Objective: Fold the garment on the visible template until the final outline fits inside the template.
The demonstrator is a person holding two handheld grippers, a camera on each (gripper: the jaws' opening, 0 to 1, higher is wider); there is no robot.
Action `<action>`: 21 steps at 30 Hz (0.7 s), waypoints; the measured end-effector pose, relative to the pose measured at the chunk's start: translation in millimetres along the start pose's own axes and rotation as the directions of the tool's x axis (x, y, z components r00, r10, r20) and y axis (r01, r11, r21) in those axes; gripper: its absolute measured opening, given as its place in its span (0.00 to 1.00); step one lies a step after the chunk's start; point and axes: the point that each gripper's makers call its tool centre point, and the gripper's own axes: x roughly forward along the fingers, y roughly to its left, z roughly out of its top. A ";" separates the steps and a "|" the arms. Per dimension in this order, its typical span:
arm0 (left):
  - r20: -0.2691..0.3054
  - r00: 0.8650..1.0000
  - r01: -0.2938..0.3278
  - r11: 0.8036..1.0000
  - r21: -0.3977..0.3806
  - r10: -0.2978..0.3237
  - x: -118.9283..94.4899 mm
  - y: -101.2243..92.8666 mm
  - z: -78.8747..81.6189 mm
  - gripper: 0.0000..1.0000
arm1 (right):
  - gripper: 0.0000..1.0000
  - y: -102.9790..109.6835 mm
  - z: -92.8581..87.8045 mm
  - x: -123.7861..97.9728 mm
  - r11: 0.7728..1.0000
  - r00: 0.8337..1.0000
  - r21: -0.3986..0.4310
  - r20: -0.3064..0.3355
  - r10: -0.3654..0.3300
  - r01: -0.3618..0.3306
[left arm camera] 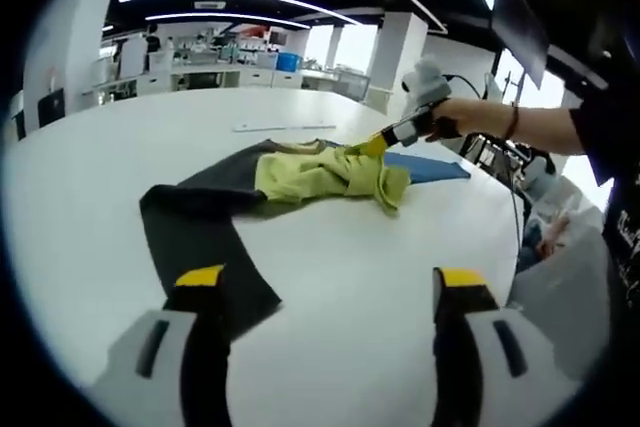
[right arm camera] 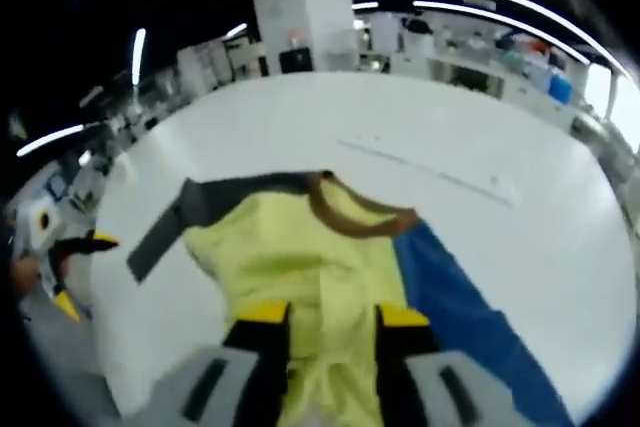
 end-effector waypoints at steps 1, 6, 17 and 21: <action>0.007 1.000 0.006 1.000 0.008 -0.006 2.2 -0.6 2.6 0.80 | 0.39 1.4 -0.7 -3.0 1.000 1.000 -0.003 0.004 0.001 -0.001; 0.028 0.999 0.038 0.999 0.023 -0.038 14.0 -6.8 14.3 0.75 | 0.49 12.7 -5.7 -17.5 1.000 0.999 -0.022 0.022 0.023 -0.022; 0.036 0.993 0.112 0.993 0.044 -0.113 47.0 -16.1 31.6 0.67 | 0.53 39.8 -15.4 -46.4 0.998 0.998 -0.053 0.062 0.034 -0.031; 0.024 0.991 0.129 0.990 0.051 -0.130 57.9 -17.9 32.8 0.65 | 0.52 52.6 -17.5 -53.7 0.998 0.996 -0.051 0.077 0.053 -0.049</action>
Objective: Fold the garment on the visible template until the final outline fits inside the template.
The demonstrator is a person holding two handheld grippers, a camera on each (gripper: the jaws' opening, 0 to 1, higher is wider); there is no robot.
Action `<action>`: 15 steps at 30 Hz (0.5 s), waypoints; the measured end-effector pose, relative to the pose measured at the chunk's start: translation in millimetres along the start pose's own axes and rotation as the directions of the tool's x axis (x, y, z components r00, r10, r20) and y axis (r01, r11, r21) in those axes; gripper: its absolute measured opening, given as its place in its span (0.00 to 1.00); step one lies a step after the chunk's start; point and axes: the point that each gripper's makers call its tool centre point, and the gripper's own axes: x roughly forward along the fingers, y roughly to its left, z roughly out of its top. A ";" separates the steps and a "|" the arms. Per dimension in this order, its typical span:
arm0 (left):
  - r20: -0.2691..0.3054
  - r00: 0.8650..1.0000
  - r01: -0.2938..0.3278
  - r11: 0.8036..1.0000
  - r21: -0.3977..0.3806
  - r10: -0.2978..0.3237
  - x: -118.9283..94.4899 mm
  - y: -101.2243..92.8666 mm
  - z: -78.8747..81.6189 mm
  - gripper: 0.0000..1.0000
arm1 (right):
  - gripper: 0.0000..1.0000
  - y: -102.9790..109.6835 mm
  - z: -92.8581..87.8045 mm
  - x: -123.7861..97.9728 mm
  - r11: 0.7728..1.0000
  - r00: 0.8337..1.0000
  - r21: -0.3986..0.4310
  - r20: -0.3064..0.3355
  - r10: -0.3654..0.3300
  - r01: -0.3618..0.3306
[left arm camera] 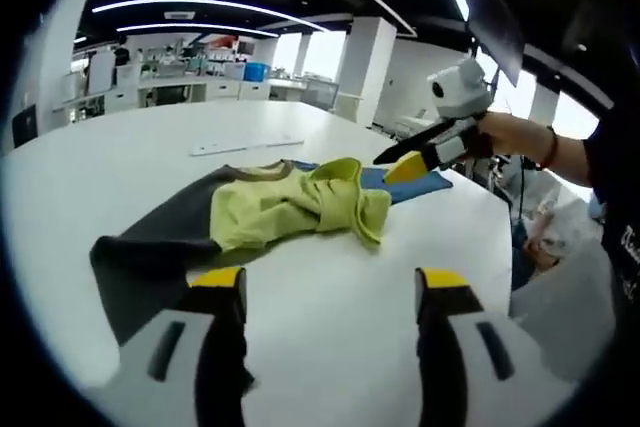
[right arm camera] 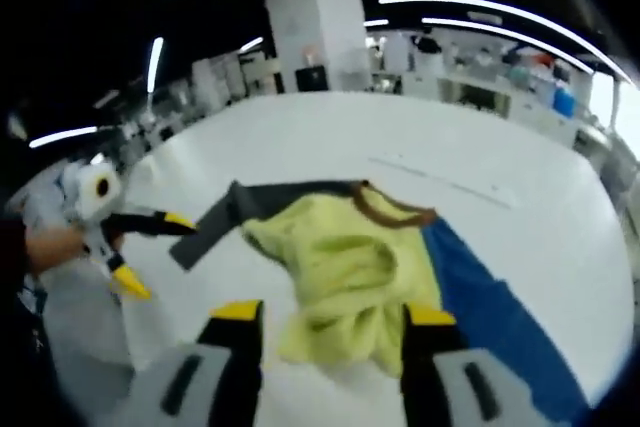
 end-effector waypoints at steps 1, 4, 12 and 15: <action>0.002 1.000 0.003 1.000 0.000 -0.003 1.6 -0.1 1.0 0.64 | 0.52 4.7 -1.6 -0.9 1.000 1.000 0.003 0.002 0.009 -0.009; -0.004 1.000 0.013 1.000 0.018 -0.013 9.4 4.5 3.0 0.60 | 0.50 13.1 -8.7 -0.1 1.000 1.000 0.004 -0.007 0.031 -0.031; 0.019 1.000 0.015 1.000 0.018 -0.016 35.1 12.2 16.6 0.54 | 0.44 29.9 -34.7 11.6 0.996 0.996 0.030 -0.043 0.083 -0.082; 0.029 1.000 0.010 1.000 0.012 -0.010 46.6 17.8 20.3 0.50 | 0.40 37.4 -40.2 17.2 0.995 0.994 0.034 -0.052 0.097 -0.095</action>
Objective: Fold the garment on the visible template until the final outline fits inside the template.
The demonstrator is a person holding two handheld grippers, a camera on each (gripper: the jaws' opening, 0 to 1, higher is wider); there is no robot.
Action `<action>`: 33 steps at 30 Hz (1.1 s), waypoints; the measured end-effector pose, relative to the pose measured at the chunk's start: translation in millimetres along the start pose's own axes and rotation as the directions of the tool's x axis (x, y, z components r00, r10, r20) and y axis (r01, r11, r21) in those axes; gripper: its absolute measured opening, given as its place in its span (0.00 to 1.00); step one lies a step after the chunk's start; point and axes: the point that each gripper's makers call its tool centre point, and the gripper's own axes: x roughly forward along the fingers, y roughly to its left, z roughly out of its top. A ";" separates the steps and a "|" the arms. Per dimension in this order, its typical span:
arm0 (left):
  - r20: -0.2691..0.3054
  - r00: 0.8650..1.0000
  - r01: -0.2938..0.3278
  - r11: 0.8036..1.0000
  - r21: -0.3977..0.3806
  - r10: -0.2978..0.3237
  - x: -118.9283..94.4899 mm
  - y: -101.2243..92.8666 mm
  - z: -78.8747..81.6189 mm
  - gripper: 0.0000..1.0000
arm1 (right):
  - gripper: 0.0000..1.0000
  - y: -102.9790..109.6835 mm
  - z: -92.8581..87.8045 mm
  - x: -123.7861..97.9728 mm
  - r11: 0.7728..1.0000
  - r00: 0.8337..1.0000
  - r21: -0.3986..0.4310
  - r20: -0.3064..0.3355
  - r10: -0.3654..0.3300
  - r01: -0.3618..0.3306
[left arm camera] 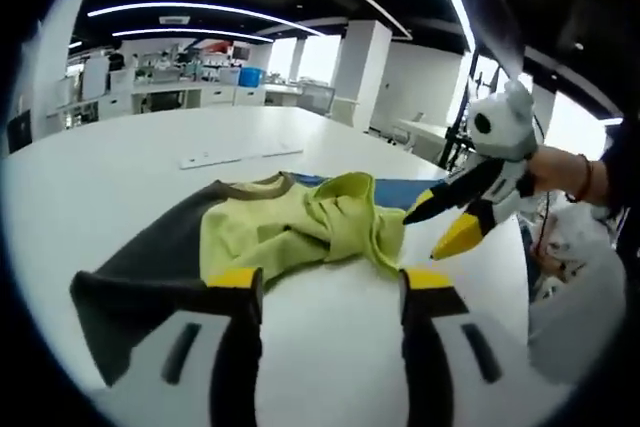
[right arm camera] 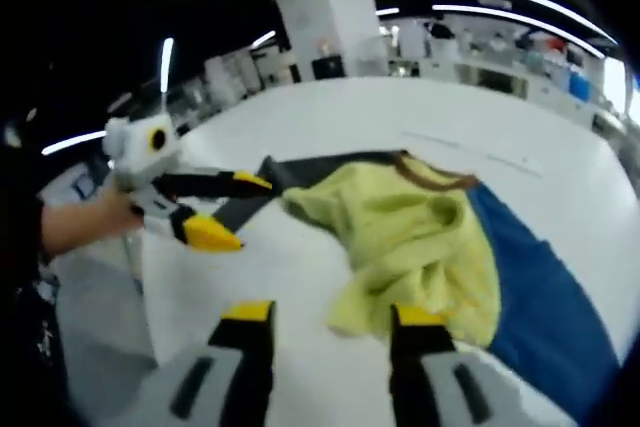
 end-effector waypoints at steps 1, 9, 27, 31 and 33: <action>0.000 1.000 0.002 1.000 -0.003 -0.002 3.5 1.4 0.3 0.49 | 0.38 2.4 -1.8 2.4 1.000 1.000 -0.004 -0.004 0.002 -0.002; -0.043 0.999 0.029 1.000 0.002 -0.028 36.3 -1.8 -10.2 0.41 | 0.30 3.2 -10.6 10.9 0.999 1.000 -0.041 -0.008 -0.024 0.024; -0.069 0.995 0.075 0.997 -0.005 -0.076 72.5 -4.9 -28.5 0.20 | 0.15 4.8 -19.1 31.5 0.996 0.997 -0.059 -0.034 -0.075 0.073; -0.082 0.993 0.091 0.995 0.027 -0.089 77.5 -9.8 -29.4 0.15 | 0.11 1.2 -21.3 31.6 0.992 0.994 -0.084 -0.043 -0.099 0.096; -0.083 0.992 0.093 0.995 0.033 -0.090 78.7 -9.5 -29.5 0.14 | 0.12 -1.4 -22.9 32.4 0.991 0.993 -0.091 -0.050 -0.108 0.103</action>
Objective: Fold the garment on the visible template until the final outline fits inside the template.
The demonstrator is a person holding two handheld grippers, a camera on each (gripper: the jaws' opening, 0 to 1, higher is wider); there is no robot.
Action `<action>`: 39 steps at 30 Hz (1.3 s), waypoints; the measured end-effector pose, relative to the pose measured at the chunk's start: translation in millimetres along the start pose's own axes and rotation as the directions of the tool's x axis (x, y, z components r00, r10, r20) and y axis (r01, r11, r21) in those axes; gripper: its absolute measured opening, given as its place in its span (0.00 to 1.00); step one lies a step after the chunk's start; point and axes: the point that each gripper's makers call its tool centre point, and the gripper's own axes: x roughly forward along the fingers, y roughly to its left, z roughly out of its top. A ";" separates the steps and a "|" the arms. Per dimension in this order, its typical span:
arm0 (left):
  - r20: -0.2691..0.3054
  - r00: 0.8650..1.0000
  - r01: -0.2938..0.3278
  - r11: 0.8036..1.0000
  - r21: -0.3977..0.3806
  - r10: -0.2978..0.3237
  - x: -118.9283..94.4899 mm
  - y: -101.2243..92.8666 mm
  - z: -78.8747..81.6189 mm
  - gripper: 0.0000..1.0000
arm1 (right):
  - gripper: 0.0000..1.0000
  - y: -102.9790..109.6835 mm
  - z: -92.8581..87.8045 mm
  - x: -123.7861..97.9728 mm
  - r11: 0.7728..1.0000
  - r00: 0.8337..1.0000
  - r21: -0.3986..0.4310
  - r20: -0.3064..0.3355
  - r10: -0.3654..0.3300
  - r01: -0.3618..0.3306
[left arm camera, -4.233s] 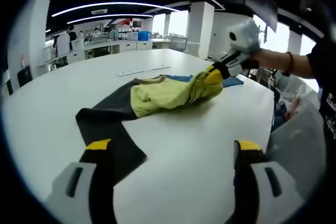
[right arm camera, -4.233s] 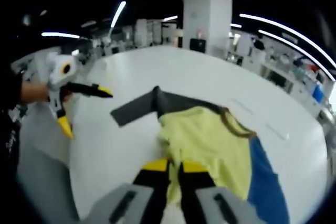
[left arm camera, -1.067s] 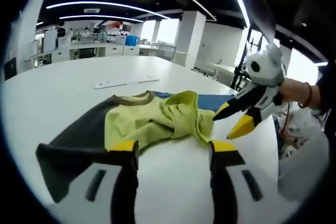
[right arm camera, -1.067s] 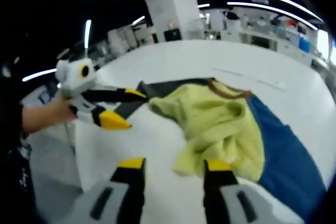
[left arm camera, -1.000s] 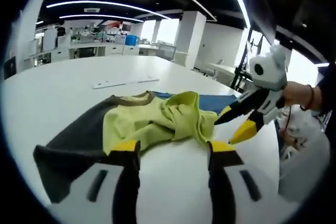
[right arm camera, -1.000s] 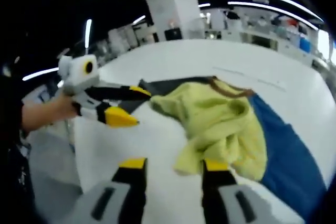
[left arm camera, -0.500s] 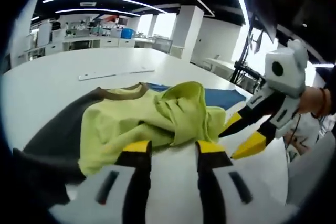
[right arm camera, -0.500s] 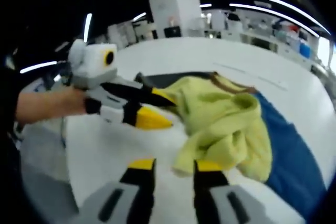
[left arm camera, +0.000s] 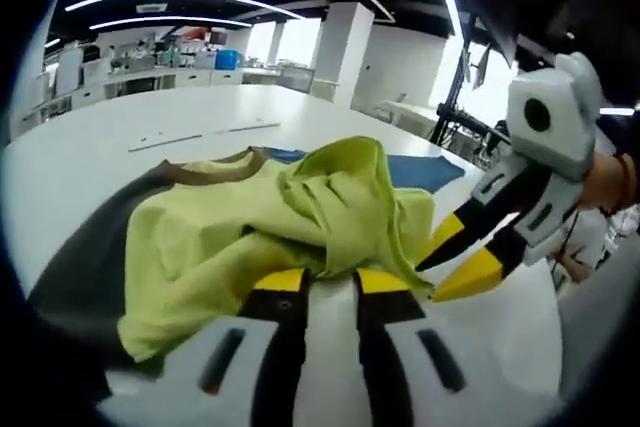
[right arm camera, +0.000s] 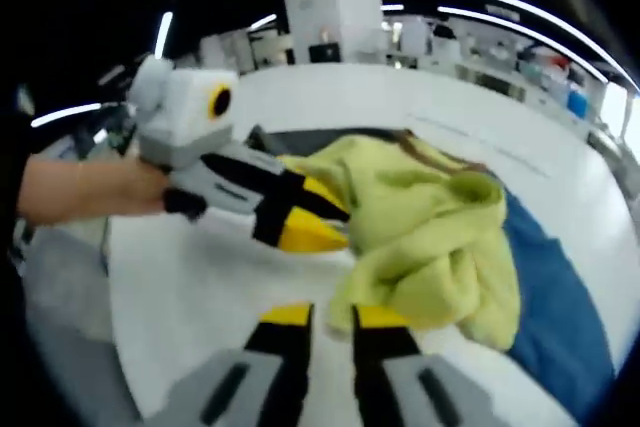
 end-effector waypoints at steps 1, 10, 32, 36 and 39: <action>0.001 1.000 0.002 1.000 0.002 -0.002 0.4 0.2 0.3 0.13 | 0.11 -0.9 0.1 0.0 1.000 1.000 -0.001 -0.001 -0.003 0.003; -0.022 1.000 0.004 1.000 -0.011 -0.004 5.4 -3.0 -2.8 0.03 | 0.08 -5.1 -3.2 3.5 1.000 1.000 0.016 -0.011 -0.022 0.022; 0.001 1.000 0.001 1.000 -0.011 -0.001 -36.6 -14.6 20.9 0.00 | 0.00 -15.0 -18.8 -40.6 0.999 1.000 0.048 -0.002 -0.025 0.025; 0.003 1.000 -0.008 1.000 -0.011 0.008 -50.0 -19.7 24.4 0.00 | 0.00 -18.3 -20.2 -53.7 0.999 0.999 0.035 0.002 -0.033 0.033; 0.002 1.000 -0.014 1.000 0.002 0.014 -60.0 -18.6 25.4 0.00 | 0.00 -19.4 -20.6 -64.1 0.999 0.999 0.030 0.009 -0.039 0.038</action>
